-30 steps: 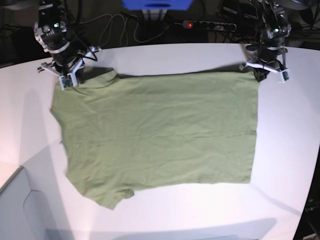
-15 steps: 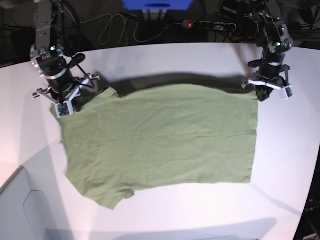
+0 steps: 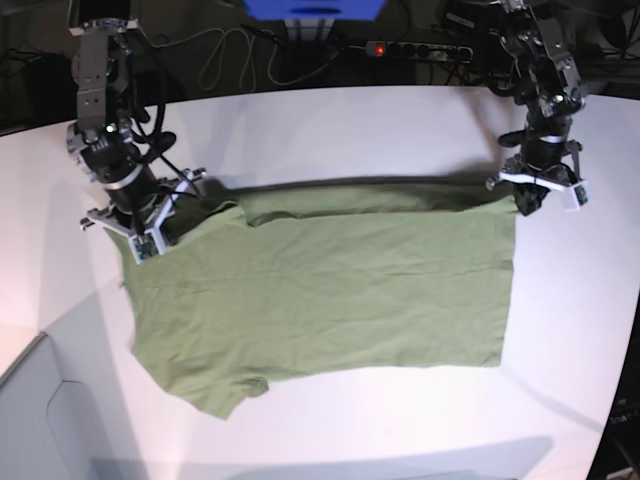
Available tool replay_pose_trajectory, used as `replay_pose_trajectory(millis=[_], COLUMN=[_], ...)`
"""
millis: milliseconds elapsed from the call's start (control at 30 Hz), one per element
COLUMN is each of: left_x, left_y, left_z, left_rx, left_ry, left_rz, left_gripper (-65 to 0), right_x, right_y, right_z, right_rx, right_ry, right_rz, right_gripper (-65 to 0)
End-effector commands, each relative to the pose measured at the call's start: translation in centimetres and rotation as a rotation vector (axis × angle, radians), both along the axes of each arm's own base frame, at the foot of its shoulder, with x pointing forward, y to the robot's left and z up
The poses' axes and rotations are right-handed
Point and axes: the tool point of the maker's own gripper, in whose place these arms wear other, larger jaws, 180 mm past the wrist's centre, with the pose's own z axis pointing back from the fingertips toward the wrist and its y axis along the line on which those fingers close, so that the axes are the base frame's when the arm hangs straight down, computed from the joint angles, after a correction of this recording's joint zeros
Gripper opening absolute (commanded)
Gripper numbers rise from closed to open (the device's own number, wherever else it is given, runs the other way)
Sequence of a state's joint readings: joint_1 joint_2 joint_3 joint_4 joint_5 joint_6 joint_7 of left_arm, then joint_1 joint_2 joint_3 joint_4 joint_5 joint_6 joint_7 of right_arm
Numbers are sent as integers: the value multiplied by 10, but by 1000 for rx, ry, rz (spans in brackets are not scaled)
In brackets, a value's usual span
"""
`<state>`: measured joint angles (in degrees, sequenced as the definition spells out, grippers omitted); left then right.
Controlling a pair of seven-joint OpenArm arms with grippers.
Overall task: Fold the T-shirt properly
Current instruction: 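Pull the held edge outward with the right gripper, stretching the shirt, then open both grippers and release the shirt edge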
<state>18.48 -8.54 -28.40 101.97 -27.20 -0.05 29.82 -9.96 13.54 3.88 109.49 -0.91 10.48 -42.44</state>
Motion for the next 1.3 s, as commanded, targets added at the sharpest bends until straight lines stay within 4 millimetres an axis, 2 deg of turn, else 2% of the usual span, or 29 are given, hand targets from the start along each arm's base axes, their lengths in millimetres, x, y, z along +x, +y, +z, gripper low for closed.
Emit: replay_pose_trajectory(millis=[0,300,400,500,800,900,1200,1267], left_x=[11,20,26,26,28,32,39,39], left_y=[4,8,11,14,14,14,13,14], left_z=[16,8,13,9,9,12,17,13], left_rx=[20,-2,13,8,7,6,4,-3], left_ry=[-59,-54,-67,-59,-59,-71,-91,-84], left_rz=[-2,17,10,18,18,17,16,21], left_gripper=[-650,-650,-650,-650,-650,-650,-650,-650], right_x=[10,40,46,51,58,60,67,65], right_y=[4,-4,-4,-2,2,1,-1,7], right_z=[13,10,11,11,17,11,12,11], right_rx=[1,0,-2,-7,-8,-4,-1,0], right_ry=[-53,-56,-57,-57,-75,-62,-65,-60], right_rz=[29,13,25,47,73,69,64,85], right_gripper=[-649,-649,-649,-649,-649,-649,-649,-649])
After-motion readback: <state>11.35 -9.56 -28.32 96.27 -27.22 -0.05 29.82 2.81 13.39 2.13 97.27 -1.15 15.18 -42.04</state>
